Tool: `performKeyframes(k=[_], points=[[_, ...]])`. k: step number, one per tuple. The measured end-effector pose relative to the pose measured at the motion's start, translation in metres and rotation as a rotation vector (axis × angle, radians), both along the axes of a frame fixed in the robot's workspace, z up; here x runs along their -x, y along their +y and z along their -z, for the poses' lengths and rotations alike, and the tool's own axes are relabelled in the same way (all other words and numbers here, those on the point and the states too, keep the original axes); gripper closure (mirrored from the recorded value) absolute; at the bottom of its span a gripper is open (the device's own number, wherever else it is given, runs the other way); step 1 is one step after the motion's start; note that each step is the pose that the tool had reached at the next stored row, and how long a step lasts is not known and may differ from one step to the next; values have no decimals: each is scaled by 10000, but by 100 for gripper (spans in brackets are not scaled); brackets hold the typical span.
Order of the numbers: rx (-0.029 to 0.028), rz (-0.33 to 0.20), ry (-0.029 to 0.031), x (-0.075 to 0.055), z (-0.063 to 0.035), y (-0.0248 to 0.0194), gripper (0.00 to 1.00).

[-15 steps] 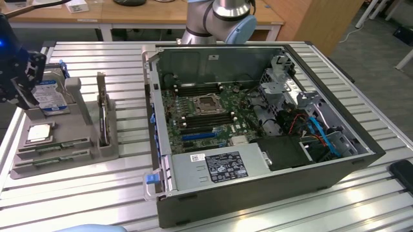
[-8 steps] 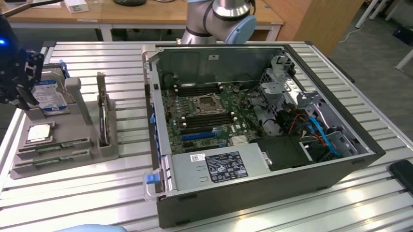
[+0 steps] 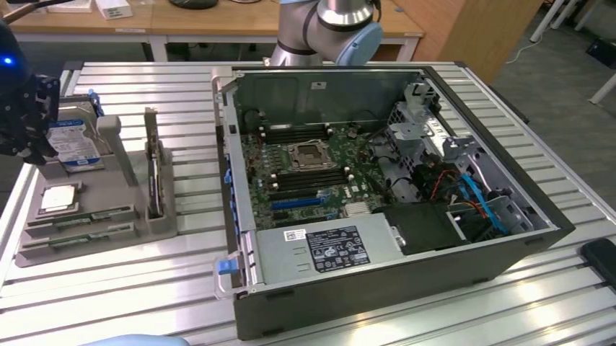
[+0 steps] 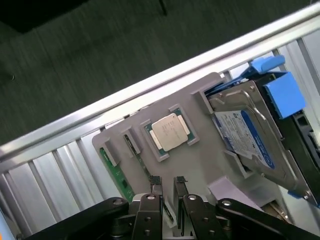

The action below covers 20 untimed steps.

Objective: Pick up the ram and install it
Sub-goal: 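Pick up the ram and move it above insertion slot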

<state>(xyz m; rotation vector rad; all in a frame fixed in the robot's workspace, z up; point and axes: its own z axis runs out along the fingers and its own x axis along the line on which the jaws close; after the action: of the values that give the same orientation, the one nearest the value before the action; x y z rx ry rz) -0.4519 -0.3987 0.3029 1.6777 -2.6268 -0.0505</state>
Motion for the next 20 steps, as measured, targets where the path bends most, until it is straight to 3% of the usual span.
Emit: performKeyframes(k=[20], points=[[0, -3637, -14, 0, 21, 0, 76]])
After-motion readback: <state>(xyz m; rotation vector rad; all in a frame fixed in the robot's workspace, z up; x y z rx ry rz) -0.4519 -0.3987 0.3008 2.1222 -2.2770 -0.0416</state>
